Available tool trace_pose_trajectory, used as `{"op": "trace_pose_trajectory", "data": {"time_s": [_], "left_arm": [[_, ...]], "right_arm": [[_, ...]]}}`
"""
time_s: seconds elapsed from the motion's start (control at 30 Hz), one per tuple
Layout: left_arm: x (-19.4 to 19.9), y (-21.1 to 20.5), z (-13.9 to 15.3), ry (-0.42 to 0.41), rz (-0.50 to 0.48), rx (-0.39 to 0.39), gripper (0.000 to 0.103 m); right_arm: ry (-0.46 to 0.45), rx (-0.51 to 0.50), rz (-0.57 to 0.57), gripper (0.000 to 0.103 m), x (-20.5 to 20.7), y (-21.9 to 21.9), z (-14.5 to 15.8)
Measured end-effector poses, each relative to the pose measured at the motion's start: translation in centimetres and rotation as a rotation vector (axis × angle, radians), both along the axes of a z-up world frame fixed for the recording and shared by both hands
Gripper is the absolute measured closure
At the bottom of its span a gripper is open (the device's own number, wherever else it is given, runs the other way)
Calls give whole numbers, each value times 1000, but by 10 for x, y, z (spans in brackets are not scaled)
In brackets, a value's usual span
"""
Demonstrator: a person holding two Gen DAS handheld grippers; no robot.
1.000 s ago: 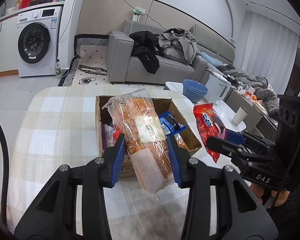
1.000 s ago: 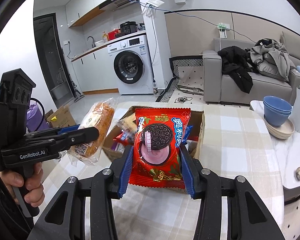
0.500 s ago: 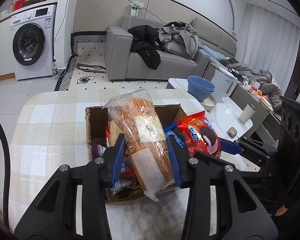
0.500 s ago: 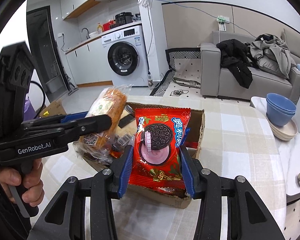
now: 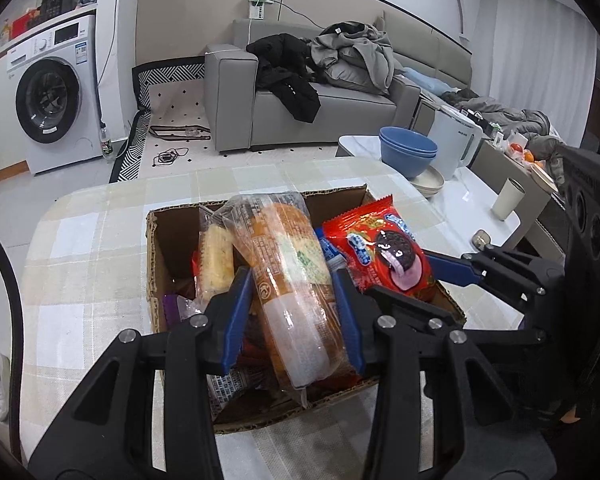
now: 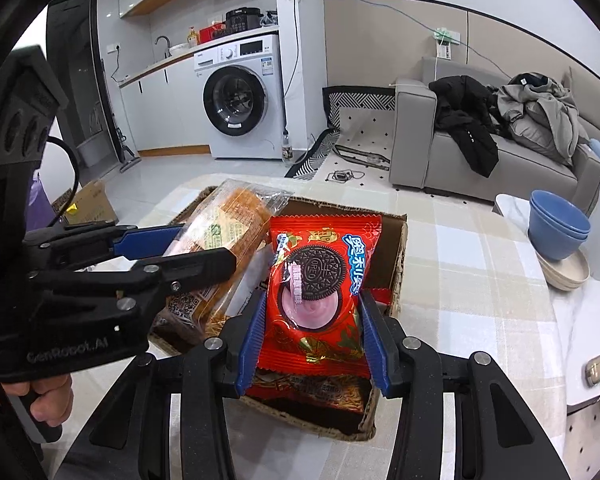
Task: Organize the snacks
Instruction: 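Open the left tool dropping the bread bag while the right tool releases the Oreo pack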
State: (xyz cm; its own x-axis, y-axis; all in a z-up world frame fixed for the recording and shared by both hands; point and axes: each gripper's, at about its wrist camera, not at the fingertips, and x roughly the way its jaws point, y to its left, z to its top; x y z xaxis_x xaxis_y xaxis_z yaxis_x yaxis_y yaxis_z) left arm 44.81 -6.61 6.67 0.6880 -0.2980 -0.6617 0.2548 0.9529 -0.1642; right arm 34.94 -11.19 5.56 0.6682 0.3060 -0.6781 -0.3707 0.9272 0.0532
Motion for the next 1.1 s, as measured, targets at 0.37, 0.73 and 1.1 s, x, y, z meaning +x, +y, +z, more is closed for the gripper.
{"op": "trace_pose_trajectory", "data": {"time_s": [0.37, 0.73, 1.1], "left_arm": [[-3, -5, -6, 4, -8, 8, 65], [-5, -6, -5, 8, -6, 5, 57], [-31, 8, 11, -64, 51, 12, 18]], "right_arm": [[8, 0, 3, 55, -1, -6, 0], [-20, -7, -11, 49, -12, -15, 8], [-46, 63, -4, 14, -30, -29, 17]]}}
